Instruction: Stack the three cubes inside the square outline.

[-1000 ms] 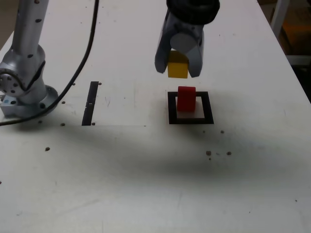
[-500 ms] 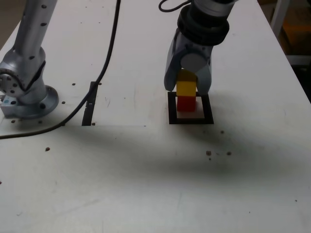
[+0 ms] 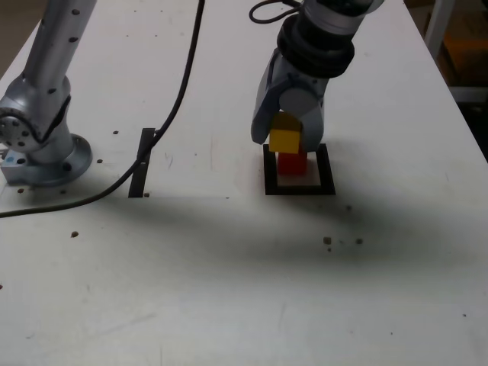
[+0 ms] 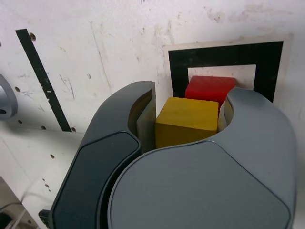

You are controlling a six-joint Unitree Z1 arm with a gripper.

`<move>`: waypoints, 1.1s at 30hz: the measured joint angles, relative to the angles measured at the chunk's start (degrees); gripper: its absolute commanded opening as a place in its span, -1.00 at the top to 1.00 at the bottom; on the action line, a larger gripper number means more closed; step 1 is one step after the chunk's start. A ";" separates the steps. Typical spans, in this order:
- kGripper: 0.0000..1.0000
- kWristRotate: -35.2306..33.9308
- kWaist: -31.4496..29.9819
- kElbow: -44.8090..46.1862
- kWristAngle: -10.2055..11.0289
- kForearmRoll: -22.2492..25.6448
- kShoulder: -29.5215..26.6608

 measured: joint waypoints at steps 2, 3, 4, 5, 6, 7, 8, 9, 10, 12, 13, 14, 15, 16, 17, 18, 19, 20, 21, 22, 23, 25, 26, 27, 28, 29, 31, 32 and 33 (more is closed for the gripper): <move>0.50 0.37 0.02 -0.11 -0.03 -0.02 0.00; 0.50 0.52 0.02 -0.21 -0.11 -0.03 0.00; 0.50 0.64 0.02 -0.33 -0.21 -0.04 0.00; 0.50 0.72 0.02 -0.46 -0.35 -0.10 0.00; 0.50 0.72 0.02 -0.50 -0.48 -0.17 0.00; 0.50 0.72 0.03 -0.56 -0.64 -0.22 0.00; 0.50 0.73 0.04 -0.74 -0.80 -0.26 0.00; 0.50 0.75 0.05 -1.11 -0.98 -0.28 0.00; 0.49 0.80 0.05 -1.52 -1.09 -0.28 0.00; 0.46 1.00 0.05 -2.04 -1.15 -0.23 0.00; 0.45 1.10 0.07 -2.10 -1.15 -0.14 0.00; 0.44 1.21 0.13 -2.10 -1.14 -0.06 0.03; 0.42 1.36 0.20 -2.09 -1.14 -0.05 0.10; 0.42 1.47 0.28 -2.04 -1.12 -0.05 0.19; 0.41 1.54 0.39 -1.93 -1.08 -0.05 0.27; 0.41 1.57 0.46 -1.83 -1.05 -0.05 0.35; 0.41 1.57 0.52 -1.78 -1.04 -0.05 0.44; 0.40 1.58 0.60 -1.77 -1.00 -0.05 0.49; 0.37 1.60 0.70 -1.75 -0.87 -0.05 0.55; 0.34 1.62 0.77 -1.70 -0.79 -0.05 0.64; 0.28 1.68 0.81 -1.65 -0.78 -0.05 0.72; 0.09 1.77 0.85 -1.62 -0.78 -0.05 0.93; -0.07 1.92 0.85 -1.62 -0.78 -0.05 1.02; -0.25 2.03 0.86 -1.62 -0.78 -0.05 1.08; -0.43 2.20 0.87 -1.63 -0.78 -0.06 1.11; -0.60 2.42 0.87 -1.63 -0.77 -0.06 1.12; -0.88 2.85 0.87 -1.63 -0.73 -0.08 1.12; -0.96 3.00 0.87 -1.63 -0.70 -0.08 1.12; -0.99 3.06 0.87 -1.63 -0.69 -0.08 1.12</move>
